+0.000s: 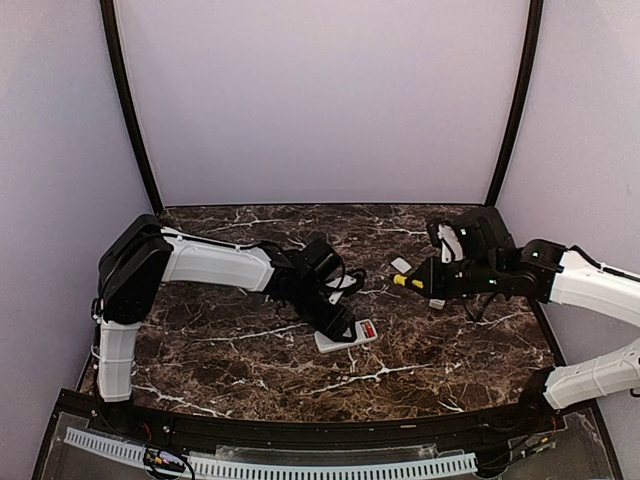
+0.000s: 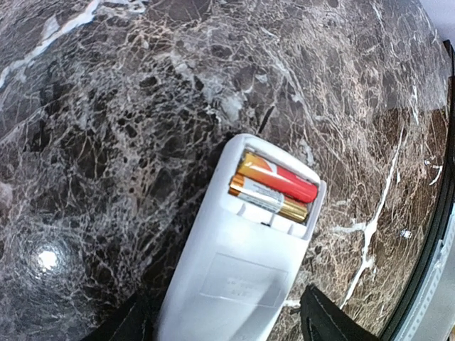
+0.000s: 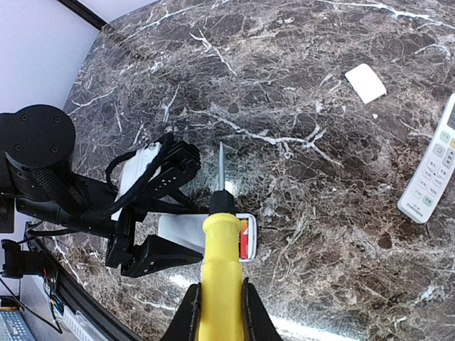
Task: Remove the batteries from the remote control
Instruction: Adjust the remote control without the battery cover at the center of the board.
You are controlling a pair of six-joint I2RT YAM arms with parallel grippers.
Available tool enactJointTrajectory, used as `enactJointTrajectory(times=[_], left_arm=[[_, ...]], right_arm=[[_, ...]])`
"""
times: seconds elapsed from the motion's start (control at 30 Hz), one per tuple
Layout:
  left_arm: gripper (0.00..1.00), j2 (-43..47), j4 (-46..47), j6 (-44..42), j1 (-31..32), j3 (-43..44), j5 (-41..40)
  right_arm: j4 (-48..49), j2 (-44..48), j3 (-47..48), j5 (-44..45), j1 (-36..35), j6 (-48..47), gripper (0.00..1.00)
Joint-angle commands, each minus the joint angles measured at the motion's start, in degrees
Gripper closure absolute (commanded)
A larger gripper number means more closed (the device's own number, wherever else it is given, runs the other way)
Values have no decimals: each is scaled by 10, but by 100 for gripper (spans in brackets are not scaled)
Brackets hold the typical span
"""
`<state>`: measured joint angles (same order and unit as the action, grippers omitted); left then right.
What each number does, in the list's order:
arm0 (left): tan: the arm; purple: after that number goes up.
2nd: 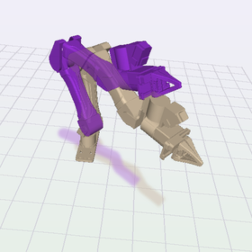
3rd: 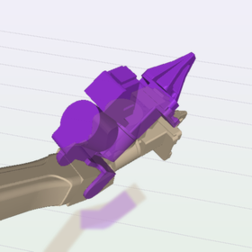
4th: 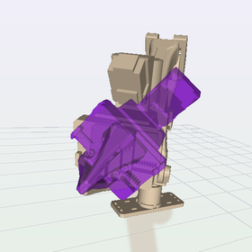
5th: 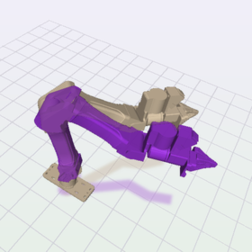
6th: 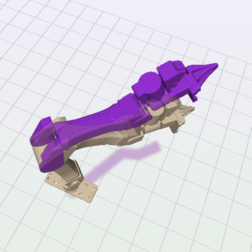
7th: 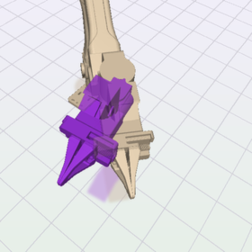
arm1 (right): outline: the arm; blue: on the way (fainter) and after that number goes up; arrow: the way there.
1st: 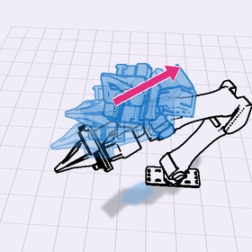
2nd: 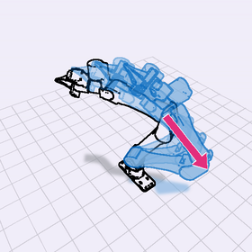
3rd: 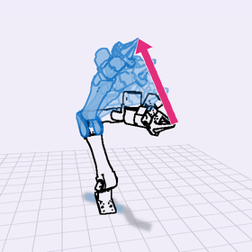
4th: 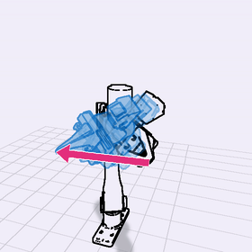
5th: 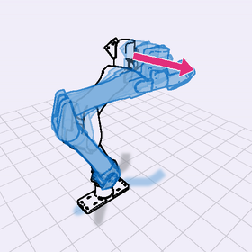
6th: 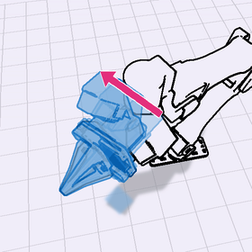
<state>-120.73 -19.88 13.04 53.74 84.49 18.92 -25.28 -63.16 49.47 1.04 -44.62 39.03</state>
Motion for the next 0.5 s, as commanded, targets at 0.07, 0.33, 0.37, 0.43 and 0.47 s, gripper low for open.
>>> enactJointTrajectory(times=[0.07, 0.33, 0.37, 0.43, 0.47], left_arm=[[25, 29, -35, -57, 27, -18, -46], [23, 29, -57, -134, 43, -17, -129], [23, 28, -57, -145, 45, -19, -143], [24, 29, -55, -153, 47, -27, -159], [26, 29, -54, -154, 47, -30, -163]], right_arm=[[-45, 12, -6, -8, -3, -4, 100], [-62, 22, -18, -8, -6, 12, 100], [-62, 22, -20, -8, -6, 13, 100], [-61, 20, -26, -29, -6, 15, 100], [-61, 18, -30, -37, -6, 14, 100]])
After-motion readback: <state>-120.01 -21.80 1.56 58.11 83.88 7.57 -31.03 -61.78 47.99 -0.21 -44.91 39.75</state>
